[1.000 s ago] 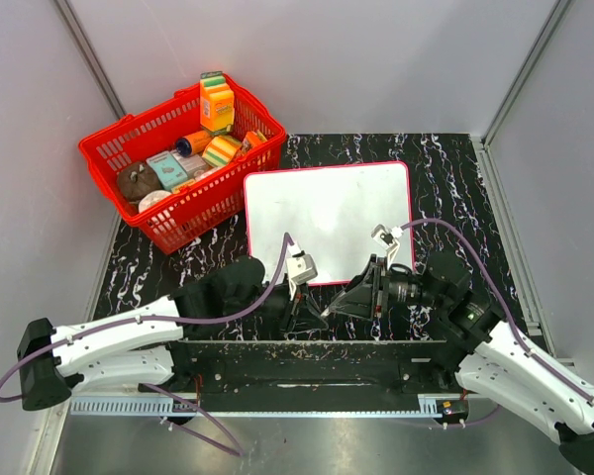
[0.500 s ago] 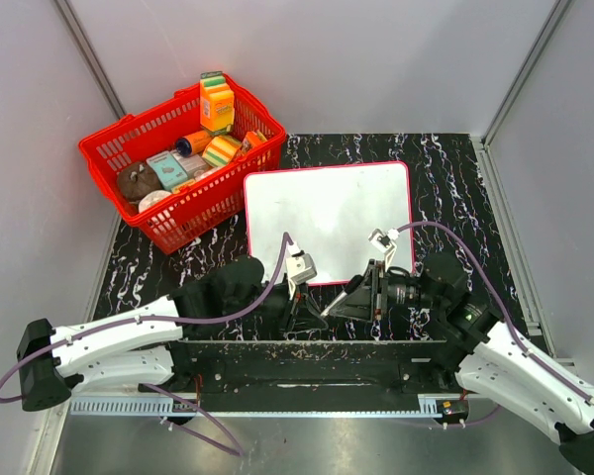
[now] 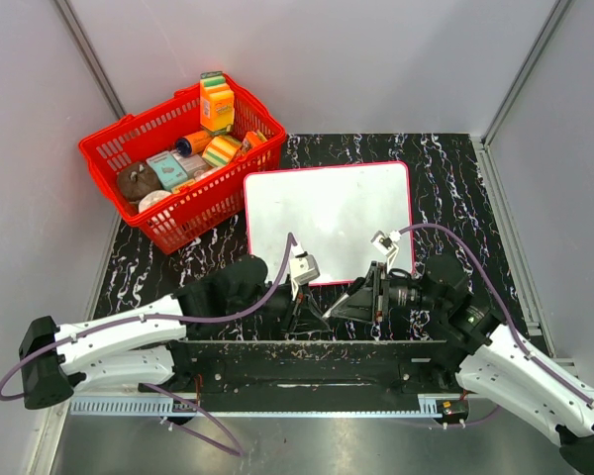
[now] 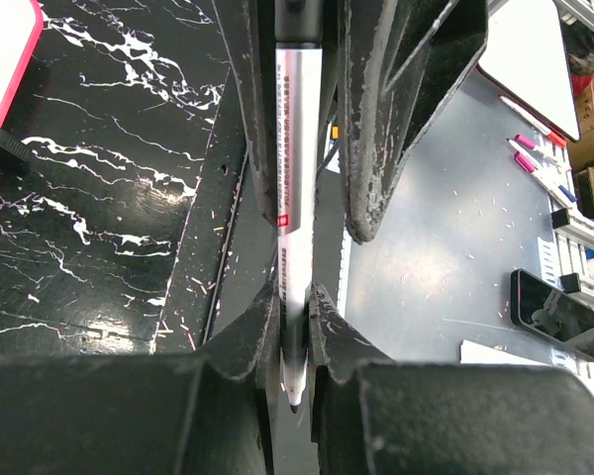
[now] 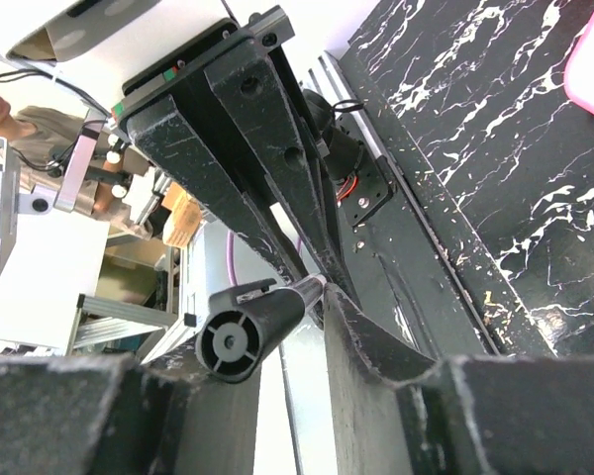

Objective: Write a sentence on the whiteboard
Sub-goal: Pass from the left arm to the right

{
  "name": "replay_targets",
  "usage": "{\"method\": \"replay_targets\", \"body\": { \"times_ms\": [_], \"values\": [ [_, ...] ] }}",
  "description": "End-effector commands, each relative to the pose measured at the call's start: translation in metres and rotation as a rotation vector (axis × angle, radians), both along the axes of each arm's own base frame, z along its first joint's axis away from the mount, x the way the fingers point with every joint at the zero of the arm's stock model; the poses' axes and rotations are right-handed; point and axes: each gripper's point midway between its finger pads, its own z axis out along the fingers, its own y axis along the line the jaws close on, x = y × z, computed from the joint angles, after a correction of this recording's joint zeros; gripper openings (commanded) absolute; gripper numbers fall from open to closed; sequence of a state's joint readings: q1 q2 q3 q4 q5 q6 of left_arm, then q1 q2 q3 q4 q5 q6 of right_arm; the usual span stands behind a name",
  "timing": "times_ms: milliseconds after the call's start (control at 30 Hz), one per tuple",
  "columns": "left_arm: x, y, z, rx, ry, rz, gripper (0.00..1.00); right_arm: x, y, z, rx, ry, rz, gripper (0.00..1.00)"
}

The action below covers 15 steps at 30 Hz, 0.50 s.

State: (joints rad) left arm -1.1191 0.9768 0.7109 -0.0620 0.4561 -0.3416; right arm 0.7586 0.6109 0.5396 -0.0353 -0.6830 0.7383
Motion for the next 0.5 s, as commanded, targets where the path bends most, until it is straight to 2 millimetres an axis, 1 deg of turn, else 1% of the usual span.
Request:
{"method": "replay_targets", "body": {
  "times_ms": [0, 33, 167, 200, 300, 333, 400, 467],
  "values": [
    [-0.002, -0.007, 0.019, -0.054, -0.010, -0.026, 0.00, 0.002, -0.003, 0.014, 0.015, -0.045, -0.026, 0.36],
    [-0.002, -0.007, 0.018, -0.050, -0.008, -0.026, 0.00, 0.002, -0.003, 0.015, 0.020, -0.051, -0.032, 0.36],
    [-0.002, -0.007, 0.017, -0.053, -0.006, -0.028, 0.00, 0.003, -0.002, 0.009, 0.010, -0.036, -0.032, 0.33],
    [-0.003, -0.007, 0.018, -0.056, -0.006, -0.033, 0.00, 0.004, -0.001, 0.006, 0.005, -0.023, -0.031, 0.31],
    [-0.003, -0.007, 0.019, -0.059, -0.008, -0.031, 0.00, 0.003, 0.000, 0.003, 0.004, -0.010, -0.019, 0.19],
    [-0.003, -0.007, 0.018, -0.056, -0.006, -0.033, 0.00, 0.003, 0.000, 0.002, 0.001, -0.006, -0.018, 0.18],
    [-0.004, -0.007, 0.017, -0.058, -0.002, -0.035, 0.00, 0.003, 0.001, 0.001, 0.000, -0.007, -0.015, 0.18],
    [-0.006, -0.007, 0.016, -0.059, 0.004, -0.043, 0.00, 0.004, 0.001, 0.002, 0.009, -0.007, -0.020, 0.21]
  ]
}}
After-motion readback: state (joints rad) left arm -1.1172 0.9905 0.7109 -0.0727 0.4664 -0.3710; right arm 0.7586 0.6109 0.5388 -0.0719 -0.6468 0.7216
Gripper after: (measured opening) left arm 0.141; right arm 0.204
